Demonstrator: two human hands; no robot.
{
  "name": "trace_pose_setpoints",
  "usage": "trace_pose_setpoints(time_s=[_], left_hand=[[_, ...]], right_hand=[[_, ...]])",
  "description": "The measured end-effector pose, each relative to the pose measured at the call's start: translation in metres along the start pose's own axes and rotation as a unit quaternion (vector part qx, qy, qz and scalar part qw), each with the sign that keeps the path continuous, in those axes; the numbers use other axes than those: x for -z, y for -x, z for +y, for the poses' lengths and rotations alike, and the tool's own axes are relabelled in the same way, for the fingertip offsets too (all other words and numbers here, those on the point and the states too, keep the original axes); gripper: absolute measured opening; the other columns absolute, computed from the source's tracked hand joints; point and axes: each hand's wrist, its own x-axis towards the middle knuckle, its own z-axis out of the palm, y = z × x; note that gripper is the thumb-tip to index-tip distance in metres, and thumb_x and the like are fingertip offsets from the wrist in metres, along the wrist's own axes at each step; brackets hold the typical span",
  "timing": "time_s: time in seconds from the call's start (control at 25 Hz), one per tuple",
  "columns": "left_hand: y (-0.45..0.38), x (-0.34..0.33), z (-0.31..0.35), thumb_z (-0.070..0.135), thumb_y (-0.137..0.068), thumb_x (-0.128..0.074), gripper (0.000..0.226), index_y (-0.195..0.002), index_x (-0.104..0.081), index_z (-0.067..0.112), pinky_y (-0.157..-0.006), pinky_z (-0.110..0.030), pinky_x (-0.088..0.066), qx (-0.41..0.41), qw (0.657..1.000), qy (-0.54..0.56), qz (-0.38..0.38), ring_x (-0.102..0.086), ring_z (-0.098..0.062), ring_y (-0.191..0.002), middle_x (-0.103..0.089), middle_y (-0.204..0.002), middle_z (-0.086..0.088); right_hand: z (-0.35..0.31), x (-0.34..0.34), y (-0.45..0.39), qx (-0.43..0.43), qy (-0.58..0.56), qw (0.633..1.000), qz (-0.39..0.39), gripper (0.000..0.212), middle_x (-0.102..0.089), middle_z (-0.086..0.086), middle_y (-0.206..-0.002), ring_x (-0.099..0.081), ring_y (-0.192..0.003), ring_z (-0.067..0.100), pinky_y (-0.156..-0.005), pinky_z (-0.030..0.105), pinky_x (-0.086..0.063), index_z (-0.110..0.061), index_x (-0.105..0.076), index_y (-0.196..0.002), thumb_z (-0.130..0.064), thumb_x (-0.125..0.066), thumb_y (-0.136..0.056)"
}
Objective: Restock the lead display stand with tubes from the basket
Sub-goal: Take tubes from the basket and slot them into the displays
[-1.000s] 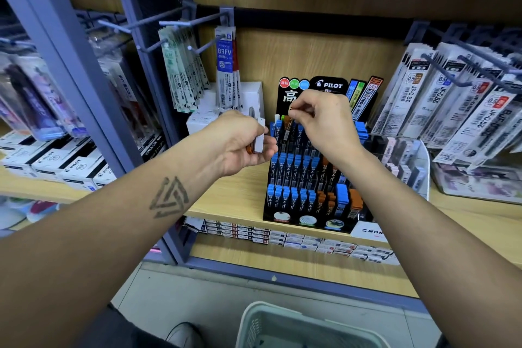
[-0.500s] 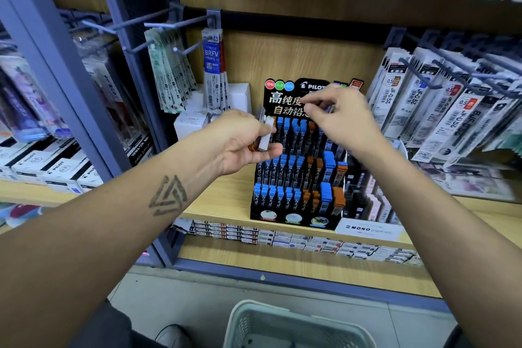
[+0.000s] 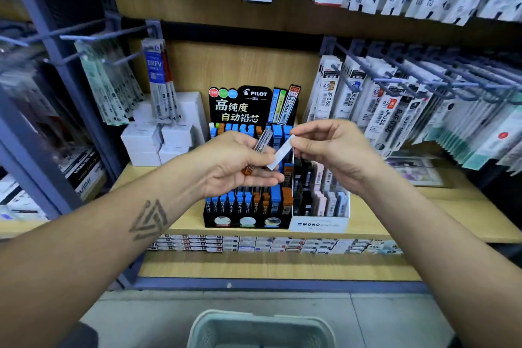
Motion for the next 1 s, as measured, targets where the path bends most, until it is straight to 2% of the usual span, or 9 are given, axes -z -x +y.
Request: trace_pose_setpoints(time_s=[0.16, 0.28, 0.48, 0.64, 0.72, 0.84, 1.0], left_hand=[[-0.004, -0.011, -0.002, -0.005, -0.096, -0.057, 0.022, -0.116, -0.062, -0.008, -0.051, -0.023, -0.055, 0.008, 0.999, -0.036, 0.005, -0.067, -0.019, -0.061, -0.071, -0.079, -0.018], [-0.007, -0.020, -0.002, -0.003, -0.098, -0.053, 0.019, -0.113, -0.063, -0.008, -0.044, -0.020, -0.047, 0.023, 0.999, -0.028, -0.017, -0.059, -0.016, -0.055, -0.068, -0.078, -0.019], [-0.013, -0.035, -0.006, -0.001, -0.094, -0.059, 0.032, -0.124, -0.056, -0.014, -0.045, -0.017, -0.047, 0.017, 0.998, -0.025, -0.048, -0.060, -0.014, -0.057, -0.069, -0.084, -0.021], [-0.020, -0.043, -0.007, -0.005, -0.095, -0.056, 0.030, -0.124, -0.057, -0.012, -0.044, -0.018, -0.047, 0.011, 0.999, -0.020, -0.048, -0.059, -0.013, -0.057, -0.069, -0.083, -0.020], [-0.023, -0.049, -0.007, -0.005, -0.095, -0.056, 0.027, -0.121, -0.060, -0.011, -0.045, -0.017, -0.048, 0.003, 0.999, -0.014, -0.051, -0.060, -0.013, -0.056, -0.068, -0.083, -0.020], [-0.027, -0.061, -0.007, -0.006, -0.094, -0.057, 0.023, -0.117, -0.060, -0.009, -0.047, -0.017, -0.049, -0.021, 0.998, -0.020, -0.049, -0.060, -0.014, -0.057, -0.066, -0.084, -0.021], [-0.038, -0.077, -0.002, -0.006, -0.096, -0.056, 0.022, -0.118, -0.057, -0.009, -0.048, -0.017, -0.050, -0.062, 0.998, -0.007, -0.031, -0.062, -0.013, -0.054, -0.066, -0.087, -0.023]], right_hand=[[-0.001, 0.018, 0.015, 0.018, 0.008, 0.999, -0.040, 0.028, -0.074, 0.013, -0.090, -0.071, -0.079, 0.021, -0.072, 0.025, -0.057, 0.003, -0.071, -0.107, 0.006, -0.072, -0.080], [-0.003, 0.026, 0.021, 0.040, 0.040, 0.998, -0.032, 0.019, -0.075, 0.012, -0.084, -0.070, -0.076, 0.018, -0.071, 0.023, -0.056, 0.002, -0.073, -0.099, 0.004, -0.073, -0.081], [-0.001, 0.039, 0.025, 0.032, 0.078, 0.996, 0.018, 0.011, -0.074, 0.013, -0.075, -0.069, -0.065, 0.018, -0.063, 0.023, -0.057, -0.001, -0.075, -0.092, 0.001, -0.075, -0.082], [-0.003, 0.052, 0.028, -0.003, 0.016, 1.000, 0.013, 0.019, -0.074, 0.018, -0.082, -0.072, -0.072, 0.022, -0.069, 0.025, -0.059, 0.004, -0.072, -0.102, 0.006, -0.070, -0.084], [-0.006, 0.061, 0.029, -0.017, 0.003, 1.000, 0.009, 0.021, -0.074, 0.021, -0.086, -0.072, -0.075, 0.024, -0.073, 0.028, -0.061, 0.003, -0.073, -0.101, 0.003, -0.072, -0.080], [-0.013, 0.071, 0.029, -0.010, 0.031, 0.999, 0.018, 0.020, -0.075, 0.019, -0.085, -0.072, -0.073, 0.023, -0.071, 0.028, -0.060, 0.000, -0.075, -0.097, 0.000, -0.075, -0.077], [-0.021, 0.086, 0.023, 0.033, 0.057, 0.997, 0.033, 0.021, -0.076, 0.016, -0.082, -0.072, -0.072, 0.023, -0.067, 0.025, -0.059, 0.001, -0.073, -0.100, 0.005, -0.074, -0.080]])
